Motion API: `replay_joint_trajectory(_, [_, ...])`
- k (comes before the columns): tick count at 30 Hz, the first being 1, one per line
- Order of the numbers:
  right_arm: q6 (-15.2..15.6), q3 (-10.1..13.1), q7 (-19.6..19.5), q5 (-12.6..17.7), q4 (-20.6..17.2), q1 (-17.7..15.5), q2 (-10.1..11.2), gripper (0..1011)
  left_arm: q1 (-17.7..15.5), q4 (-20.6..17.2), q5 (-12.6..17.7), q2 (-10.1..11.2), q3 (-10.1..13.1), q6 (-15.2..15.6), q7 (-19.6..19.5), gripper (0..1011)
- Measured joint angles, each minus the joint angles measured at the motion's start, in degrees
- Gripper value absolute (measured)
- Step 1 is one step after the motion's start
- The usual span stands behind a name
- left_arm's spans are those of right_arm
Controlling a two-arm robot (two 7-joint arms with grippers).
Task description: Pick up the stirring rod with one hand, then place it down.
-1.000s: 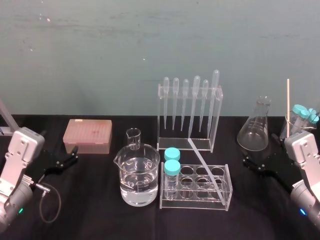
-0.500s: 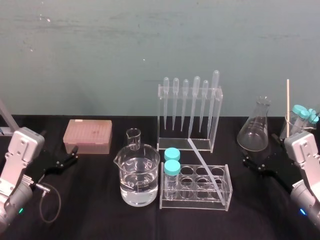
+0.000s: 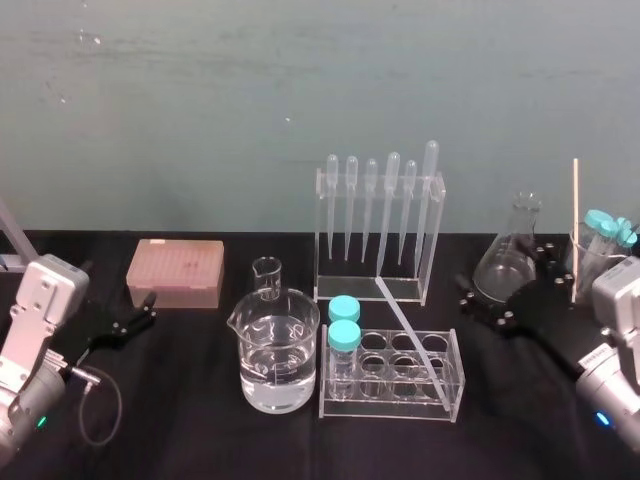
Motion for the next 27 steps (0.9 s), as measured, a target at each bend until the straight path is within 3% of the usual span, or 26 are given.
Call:
replay_joint_trajectory(6, [-2.1,-2.0,8.0,2.1,-0.7,1.0,-0.5,1000,0.0,0.0,0.0,0.0,0.0,0.0,0.0,1000])
replay_joint_trajectory(11, [-1.3,-2.9,13.1,5.2,0.7,2.3,-1.5,1000,0.0,0.0,0.0,0.0,0.0,0.0,0.0,1000])
replay_joint_trajectory(17, [3.6,-3.6,19.7,10.4,3.9,4.8,-3.3,1000,0.0,0.0,0.0,0.0,0.0,0.0,0.0,1000])
replay_joint_trajectory(27, [10.0,-4.1,24.6,13.3,8.7,8.5,-6.4,1000,0.0,0.0,0.0,0.0,0.0,0.0,0.0,1000])
